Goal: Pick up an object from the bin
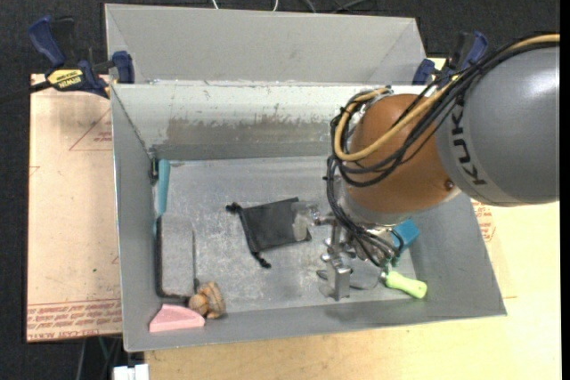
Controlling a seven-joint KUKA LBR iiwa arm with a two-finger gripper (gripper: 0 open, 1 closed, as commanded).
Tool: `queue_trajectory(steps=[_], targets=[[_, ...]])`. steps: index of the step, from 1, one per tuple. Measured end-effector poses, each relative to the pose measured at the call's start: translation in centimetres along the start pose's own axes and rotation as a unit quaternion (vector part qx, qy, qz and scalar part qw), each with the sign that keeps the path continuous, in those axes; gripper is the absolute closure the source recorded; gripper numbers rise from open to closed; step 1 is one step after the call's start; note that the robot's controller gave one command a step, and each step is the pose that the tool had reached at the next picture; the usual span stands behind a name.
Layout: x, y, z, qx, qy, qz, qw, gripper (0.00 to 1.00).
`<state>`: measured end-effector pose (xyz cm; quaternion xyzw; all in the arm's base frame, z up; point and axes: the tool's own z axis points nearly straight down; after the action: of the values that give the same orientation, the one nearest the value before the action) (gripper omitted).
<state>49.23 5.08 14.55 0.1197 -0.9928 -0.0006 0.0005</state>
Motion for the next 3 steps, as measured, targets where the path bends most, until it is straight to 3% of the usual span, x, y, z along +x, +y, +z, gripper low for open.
queue_trajectory(steps=[1,2,3], targets=[[-5.3,-2.4,-2.2,-0.001,-0.0018,0.037,0.9993,0.00],[-4.3,2.6,0.2,-0.001,-0.0020,0.113,0.9936,0.00],[-5.6,2.7,5.8,0.001,-0.0082,0.067,0.9977,0.00]])
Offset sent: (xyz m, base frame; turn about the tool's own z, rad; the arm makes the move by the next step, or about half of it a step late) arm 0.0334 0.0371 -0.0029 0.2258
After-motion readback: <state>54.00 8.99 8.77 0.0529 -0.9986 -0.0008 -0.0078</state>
